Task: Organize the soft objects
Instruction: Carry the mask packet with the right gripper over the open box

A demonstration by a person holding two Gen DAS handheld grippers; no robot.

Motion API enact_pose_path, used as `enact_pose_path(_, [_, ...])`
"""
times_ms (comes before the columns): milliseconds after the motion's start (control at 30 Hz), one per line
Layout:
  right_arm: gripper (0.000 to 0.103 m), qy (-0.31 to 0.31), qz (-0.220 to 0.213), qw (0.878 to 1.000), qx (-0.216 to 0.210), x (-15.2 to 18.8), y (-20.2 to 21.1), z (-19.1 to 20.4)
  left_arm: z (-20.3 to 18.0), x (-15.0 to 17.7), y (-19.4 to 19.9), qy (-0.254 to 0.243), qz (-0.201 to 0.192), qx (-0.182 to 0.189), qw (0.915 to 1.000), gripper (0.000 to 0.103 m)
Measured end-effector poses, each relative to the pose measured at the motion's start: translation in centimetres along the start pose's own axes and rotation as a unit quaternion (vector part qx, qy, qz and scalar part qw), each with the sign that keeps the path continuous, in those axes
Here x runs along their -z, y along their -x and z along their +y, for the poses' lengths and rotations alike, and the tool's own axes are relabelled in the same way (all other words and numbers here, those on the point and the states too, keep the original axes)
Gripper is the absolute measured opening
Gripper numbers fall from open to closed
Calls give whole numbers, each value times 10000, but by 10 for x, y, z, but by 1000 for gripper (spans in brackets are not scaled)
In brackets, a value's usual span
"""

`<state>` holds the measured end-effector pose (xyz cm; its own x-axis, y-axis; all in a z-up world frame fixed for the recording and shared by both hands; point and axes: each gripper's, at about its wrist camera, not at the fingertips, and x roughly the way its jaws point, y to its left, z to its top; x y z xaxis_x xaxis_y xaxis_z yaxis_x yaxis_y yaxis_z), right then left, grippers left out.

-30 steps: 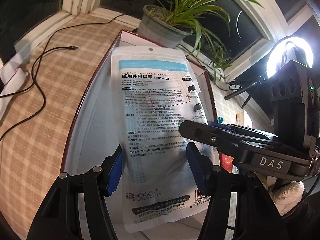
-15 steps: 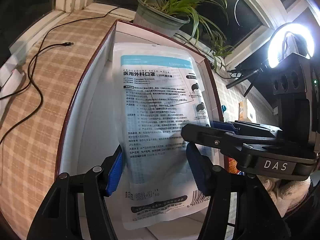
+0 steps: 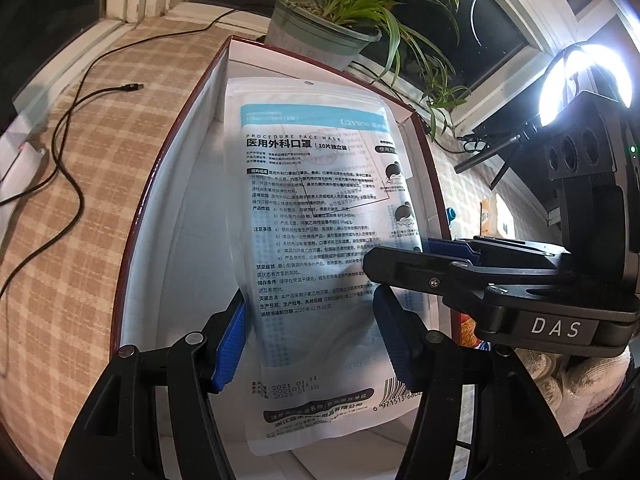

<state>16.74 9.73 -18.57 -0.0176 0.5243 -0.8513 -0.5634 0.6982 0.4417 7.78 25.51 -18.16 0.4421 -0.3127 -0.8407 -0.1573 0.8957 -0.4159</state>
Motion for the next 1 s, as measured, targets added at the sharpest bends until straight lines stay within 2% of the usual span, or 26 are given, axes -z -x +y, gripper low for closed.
enact_pose_path(567, [29,-271,28,9996,-73,3,4,-8,-3,-3,-4,-56,93,-53,9999,67])
enact_pose_path(1000, [27,-192,124,9997,-9,3,9,-8,-6,-5,-4,-177,205,-124,9996,69])
